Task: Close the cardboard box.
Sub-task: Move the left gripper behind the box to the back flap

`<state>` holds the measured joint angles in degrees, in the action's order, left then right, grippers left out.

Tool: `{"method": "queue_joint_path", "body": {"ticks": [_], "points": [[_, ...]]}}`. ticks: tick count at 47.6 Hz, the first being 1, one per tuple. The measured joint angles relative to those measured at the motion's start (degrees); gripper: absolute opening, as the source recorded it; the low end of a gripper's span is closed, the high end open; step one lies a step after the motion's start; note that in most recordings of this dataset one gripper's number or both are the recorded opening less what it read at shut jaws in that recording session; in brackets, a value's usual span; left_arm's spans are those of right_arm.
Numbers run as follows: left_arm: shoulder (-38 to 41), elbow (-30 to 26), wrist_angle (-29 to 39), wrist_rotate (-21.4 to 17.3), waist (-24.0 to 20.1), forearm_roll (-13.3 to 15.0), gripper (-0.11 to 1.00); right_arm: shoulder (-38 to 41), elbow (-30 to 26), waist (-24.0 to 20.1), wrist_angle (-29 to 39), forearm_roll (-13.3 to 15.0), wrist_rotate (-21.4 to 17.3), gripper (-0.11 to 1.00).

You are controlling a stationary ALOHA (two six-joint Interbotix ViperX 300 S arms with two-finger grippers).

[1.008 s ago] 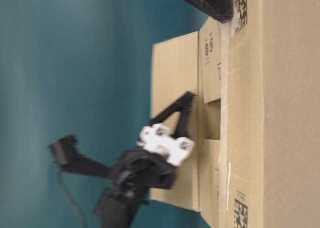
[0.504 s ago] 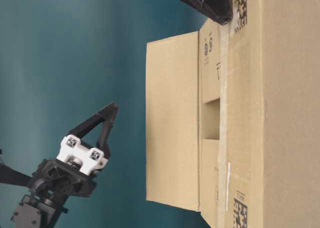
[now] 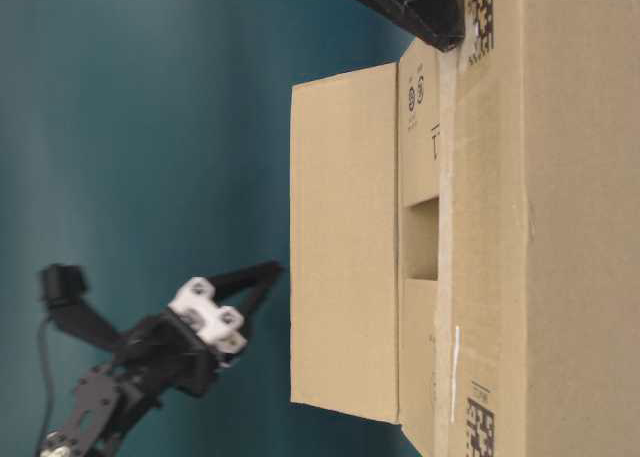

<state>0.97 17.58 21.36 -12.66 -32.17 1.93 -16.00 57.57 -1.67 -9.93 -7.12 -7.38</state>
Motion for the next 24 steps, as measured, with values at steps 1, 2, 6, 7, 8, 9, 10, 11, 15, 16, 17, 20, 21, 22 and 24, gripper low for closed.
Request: {"method": "queue_joint_path", "body": {"ticks": [1,2,6,7,8,9,10,11,15,16,17,20,21,22,24], "points": [[0.3,0.1,0.4,0.0,0.0,-0.1,0.00,-0.1,-0.1,0.1,0.0,0.0,0.0,0.00],[0.6,0.0,0.8,-0.1,0.0,-0.1,0.00,-0.1,-0.1,0.0,0.0,0.0,0.0,0.00],[1.5,0.0,2.5,-0.2,0.1,-0.1,0.00,0.0,-0.1,0.1,-0.1,0.1,0.1,0.00],[1.5,0.0,2.9,-0.2,0.1,0.0,0.00,0.0,-0.1,0.0,-0.1,0.1,0.1,0.00],[1.5,-0.1,3.2,-0.2,0.1,-0.1,0.00,0.0,-0.1,0.0,-0.1,0.1,0.1,0.00],[1.5,-0.1,3.5,-0.2,0.1,-0.1,0.00,0.0,-0.1,0.0,-0.1,0.1,0.1,0.00],[1.5,-0.1,3.7,-0.2,0.1,-0.1,0.00,0.0,-0.1,0.0,-0.1,0.1,0.1,0.00],[1.5,-0.1,3.9,-0.1,0.2,0.0,0.00,0.0,-0.1,0.1,-0.1,0.1,0.1,0.00],[1.6,-0.1,4.8,-0.1,0.4,-0.1,0.00,-0.1,-0.1,0.1,-0.1,0.1,0.1,0.00],[1.6,-0.1,5.1,-0.1,0.6,-0.1,0.00,-0.1,-0.1,0.0,-0.1,0.1,0.1,0.00],[1.5,-0.1,5.4,-0.1,0.8,-0.1,0.00,-0.1,0.0,0.1,-0.1,0.1,0.0,0.00],[1.5,-0.3,6.2,-0.1,1.4,-0.1,0.00,0.0,-0.1,0.1,-0.1,0.1,0.1,0.00],[1.6,-0.4,6.4,-0.1,1.5,0.0,0.00,0.0,0.0,0.1,-0.1,0.1,0.1,0.00],[1.6,-0.4,6.6,-0.1,1.8,-0.1,0.00,0.0,-0.1,0.1,-0.1,0.1,0.1,0.00],[1.6,-0.7,7.0,-0.1,2.3,-0.2,0.00,0.0,0.0,0.0,-0.1,0.1,0.1,0.00]]}}
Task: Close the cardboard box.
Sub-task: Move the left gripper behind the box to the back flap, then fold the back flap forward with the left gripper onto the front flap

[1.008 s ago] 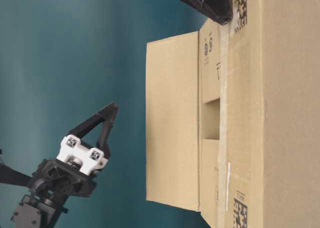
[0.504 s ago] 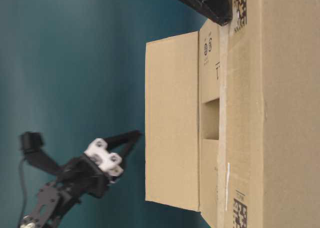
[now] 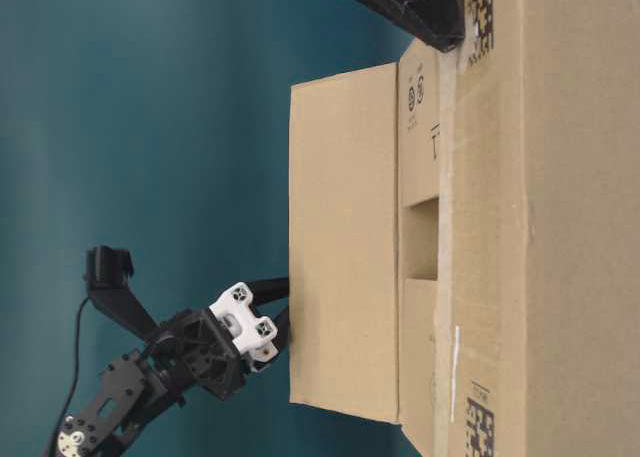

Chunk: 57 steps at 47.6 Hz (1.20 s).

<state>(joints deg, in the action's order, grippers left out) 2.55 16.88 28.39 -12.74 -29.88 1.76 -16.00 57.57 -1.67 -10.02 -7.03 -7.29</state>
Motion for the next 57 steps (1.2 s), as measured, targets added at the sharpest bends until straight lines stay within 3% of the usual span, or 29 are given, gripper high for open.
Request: {"method": "queue_joint_path", "body": {"ticks": [21,37,49,57], "points": [[-5.7,-0.8,5.4,1.1,6.4,-0.1,0.00,0.0,-0.1,0.6,0.1,0.3,0.2,0.00],[-10.0,5.7,5.6,5.1,14.2,0.1,0.00,-0.4,-0.1,0.9,0.0,0.8,0.2,0.00],[-12.9,12.7,-0.6,11.2,19.3,0.1,0.00,-2.2,0.3,1.3,0.0,0.8,0.2,0.00],[-13.0,18.8,-9.1,14.6,21.2,0.0,0.00,-2.5,0.3,1.6,-0.4,0.8,0.3,0.00]]}}
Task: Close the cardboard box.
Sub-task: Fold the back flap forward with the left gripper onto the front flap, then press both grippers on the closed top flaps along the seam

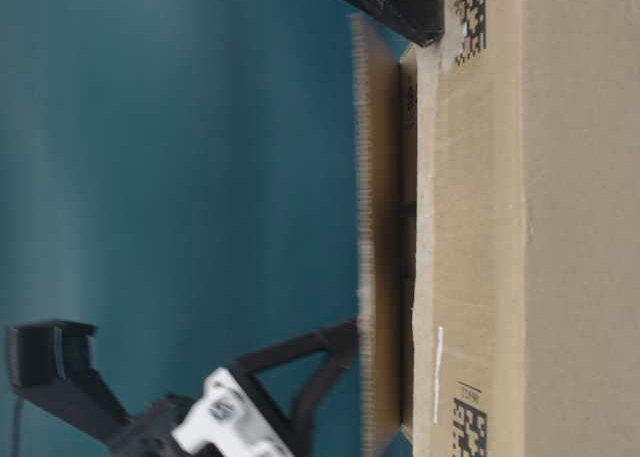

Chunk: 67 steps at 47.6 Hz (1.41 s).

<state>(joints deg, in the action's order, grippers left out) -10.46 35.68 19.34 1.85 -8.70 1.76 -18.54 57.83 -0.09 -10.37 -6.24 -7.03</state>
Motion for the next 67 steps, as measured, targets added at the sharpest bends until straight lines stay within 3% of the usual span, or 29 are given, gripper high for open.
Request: {"method": "queue_joint_path", "body": {"ticks": [15,38,53,67], "points": [[1.1,8.7,-13.6,5.5,2.1,0.1,0.00,0.1,0.0,1.2,-0.4,0.1,0.0,0.00],[1.1,9.5,-15.5,5.8,2.2,0.2,0.00,0.9,1.3,6.4,-1.5,0.1,0.1,0.00],[1.1,9.7,-16.9,5.7,2.2,0.2,0.00,1.4,1.9,6.6,-2.2,0.1,0.1,0.00],[-0.2,12.5,-24.0,5.5,2.3,0.2,0.00,1.4,1.9,6.6,-2.2,0.1,0.1,0.00]]}}
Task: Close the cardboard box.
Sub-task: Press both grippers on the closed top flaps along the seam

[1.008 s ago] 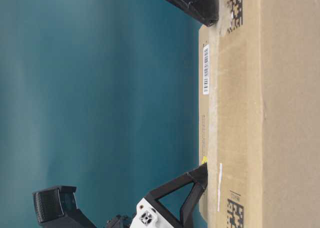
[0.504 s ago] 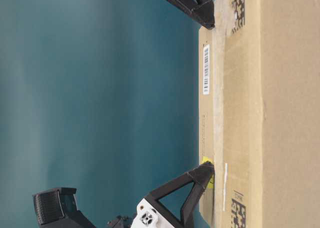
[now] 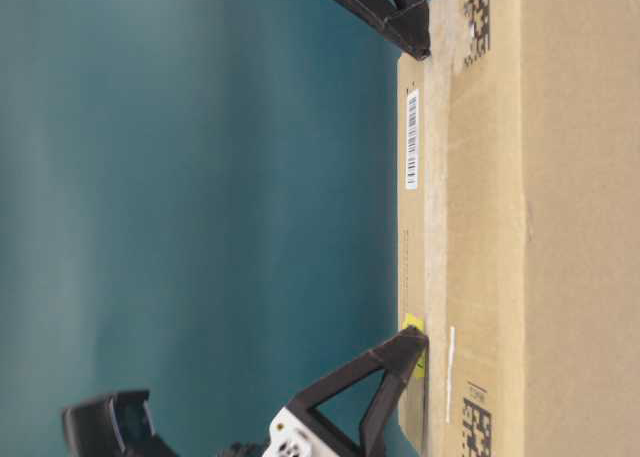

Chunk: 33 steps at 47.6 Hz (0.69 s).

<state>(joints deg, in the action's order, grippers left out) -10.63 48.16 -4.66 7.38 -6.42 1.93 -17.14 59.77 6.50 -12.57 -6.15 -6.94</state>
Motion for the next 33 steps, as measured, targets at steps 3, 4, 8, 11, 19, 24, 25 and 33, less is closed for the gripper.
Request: {"method": "queue_joint_path", "body": {"ticks": [3,4,8,11,19,24,25,33], "points": [[-0.8,1.1,-2.7,-0.1,0.2,0.0,0.00,0.0,0.0,0.0,-0.2,0.0,0.0,0.00],[-1.1,1.5,-3.8,-0.2,0.2,-0.1,0.00,0.1,0.0,0.0,-0.2,0.0,0.0,0.00],[-2.5,3.6,-9.4,-0.7,0.5,-0.1,0.00,0.0,0.0,0.0,-0.2,0.0,0.0,0.00],[-3.3,5.2,-13.4,-1.1,0.9,0.0,0.00,0.0,-0.1,0.0,-0.2,0.0,0.0,0.00],[-4.4,10.5,-24.5,-2.6,2.6,0.0,0.00,0.0,0.0,0.0,-0.3,0.0,0.0,0.00],[-4.4,13.5,-29.4,-2.7,3.6,0.0,0.00,0.0,0.0,0.0,-0.4,0.0,0.0,0.00],[-4.4,14.2,-30.4,-2.7,3.7,0.0,0.00,0.1,0.0,0.0,-0.4,0.0,0.0,0.00],[-4.0,17.2,-33.9,-2.7,4.2,0.0,0.00,0.1,0.0,0.0,-0.8,0.0,0.0,0.00]]}}
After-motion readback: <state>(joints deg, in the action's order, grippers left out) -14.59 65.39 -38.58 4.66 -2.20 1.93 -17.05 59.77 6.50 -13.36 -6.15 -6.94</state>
